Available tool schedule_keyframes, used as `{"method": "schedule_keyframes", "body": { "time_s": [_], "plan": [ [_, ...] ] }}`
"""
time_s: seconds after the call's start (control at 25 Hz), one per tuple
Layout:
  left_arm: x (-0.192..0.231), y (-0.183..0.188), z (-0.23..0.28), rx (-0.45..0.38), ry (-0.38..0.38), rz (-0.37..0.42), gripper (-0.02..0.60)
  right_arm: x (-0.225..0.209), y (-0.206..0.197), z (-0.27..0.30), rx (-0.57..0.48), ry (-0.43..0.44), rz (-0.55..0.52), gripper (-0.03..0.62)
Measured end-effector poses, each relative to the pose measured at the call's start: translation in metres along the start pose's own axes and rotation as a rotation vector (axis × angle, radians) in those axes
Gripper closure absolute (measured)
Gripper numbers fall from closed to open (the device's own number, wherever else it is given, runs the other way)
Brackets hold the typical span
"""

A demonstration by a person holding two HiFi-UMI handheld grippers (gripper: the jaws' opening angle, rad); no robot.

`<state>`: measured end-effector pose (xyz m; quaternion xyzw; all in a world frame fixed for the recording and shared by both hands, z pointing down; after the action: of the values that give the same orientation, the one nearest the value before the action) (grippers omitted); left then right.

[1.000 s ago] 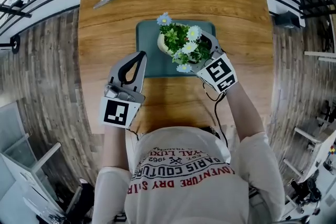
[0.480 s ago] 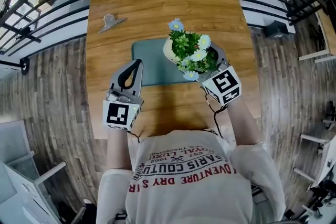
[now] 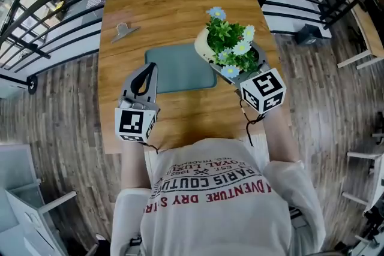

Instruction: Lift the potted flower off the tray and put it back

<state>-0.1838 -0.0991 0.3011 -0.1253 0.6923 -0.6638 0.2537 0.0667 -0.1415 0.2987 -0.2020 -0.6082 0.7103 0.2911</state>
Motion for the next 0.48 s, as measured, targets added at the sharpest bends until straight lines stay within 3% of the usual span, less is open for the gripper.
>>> {"method": "schedule_keyframes", "body": {
  "time_s": [0.48],
  "plan": [
    [0.008,0.011,-0.005,-0.022,-0.008,0.008,0.569,0.008,0.011,0.0,-0.003,-0.013,0.012,0.126]
  ]
}}
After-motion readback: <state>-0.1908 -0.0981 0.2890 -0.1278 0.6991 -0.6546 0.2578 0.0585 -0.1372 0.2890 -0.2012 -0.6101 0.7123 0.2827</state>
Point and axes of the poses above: the fingertips, and each gripper's own axes: z forward along the fingers, x to its left, y out of its top, the point moved 6 cm from there along -z, backward along the fingers, and after that the axes turned 4 degrees about -x, right-handed, at the moved point
